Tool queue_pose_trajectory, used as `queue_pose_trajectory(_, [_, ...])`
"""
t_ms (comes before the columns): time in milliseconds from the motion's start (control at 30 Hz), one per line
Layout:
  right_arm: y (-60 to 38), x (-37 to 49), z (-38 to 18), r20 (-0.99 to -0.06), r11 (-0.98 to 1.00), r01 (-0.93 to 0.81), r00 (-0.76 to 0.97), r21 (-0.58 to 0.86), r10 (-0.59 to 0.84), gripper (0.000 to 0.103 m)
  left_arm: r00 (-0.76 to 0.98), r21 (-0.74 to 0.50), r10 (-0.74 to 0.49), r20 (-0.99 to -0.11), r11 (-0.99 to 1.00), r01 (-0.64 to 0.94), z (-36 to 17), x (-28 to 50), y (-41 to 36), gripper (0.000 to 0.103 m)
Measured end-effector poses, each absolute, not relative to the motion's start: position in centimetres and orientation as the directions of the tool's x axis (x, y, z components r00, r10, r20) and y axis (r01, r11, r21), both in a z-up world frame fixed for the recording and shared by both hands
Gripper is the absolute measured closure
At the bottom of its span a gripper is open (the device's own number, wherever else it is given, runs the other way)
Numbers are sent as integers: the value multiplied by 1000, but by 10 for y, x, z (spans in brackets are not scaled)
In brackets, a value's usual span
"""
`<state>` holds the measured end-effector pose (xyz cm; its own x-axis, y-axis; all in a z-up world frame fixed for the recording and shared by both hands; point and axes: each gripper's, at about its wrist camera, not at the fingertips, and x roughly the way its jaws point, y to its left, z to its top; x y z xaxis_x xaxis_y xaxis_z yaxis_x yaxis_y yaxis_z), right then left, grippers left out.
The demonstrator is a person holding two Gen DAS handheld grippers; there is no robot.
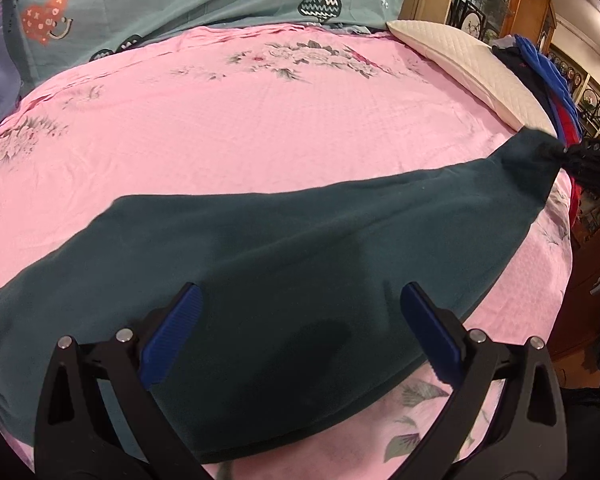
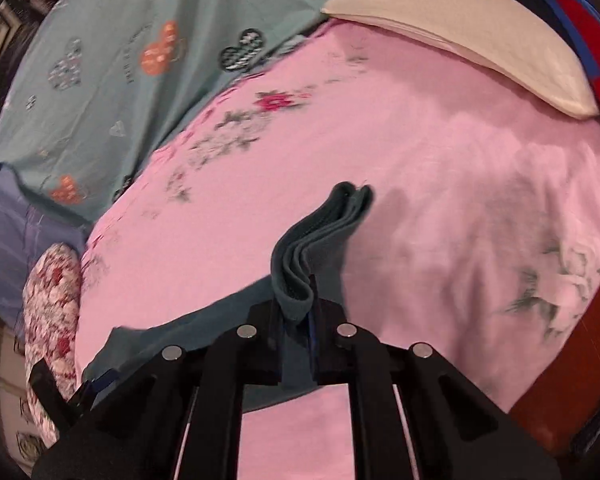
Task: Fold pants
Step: 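Fold the held leg end over onto the pants with the right gripper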
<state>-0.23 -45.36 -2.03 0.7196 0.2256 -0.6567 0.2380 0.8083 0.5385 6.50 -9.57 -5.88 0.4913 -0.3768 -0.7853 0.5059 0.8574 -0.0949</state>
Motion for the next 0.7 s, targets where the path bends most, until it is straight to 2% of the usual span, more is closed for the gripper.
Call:
queue_pose_trajectory(133, [-353,31,-1,-634,852,-5,666,523,393,94,512,-104,-357,-781,883,458,-58,62,-72,2])
queue_pose_trajectory(233, [-273,49,-19,-690,866,-142,549,479,471,94,523,-106,-329,-787,906,410,-61,60,-49,2])
queue_pose_trajectory(333, [-218,65,-65,-792,896,-185,419,404,444,94,524,-111,-298,-798,927,359,-67,58,-25,2])
queue_pose_trajectory(367, [-209,64,-73,-801,903,-197,418,381,429,93,520,-115,-291,-803,932,344,-70,57,-17,2])
queue_pose_trajectory(700, [-196,62,-34,-743,899,-264,507,348,437,93,527,-120,-296,-797,932,342,-76,52,-6,2])
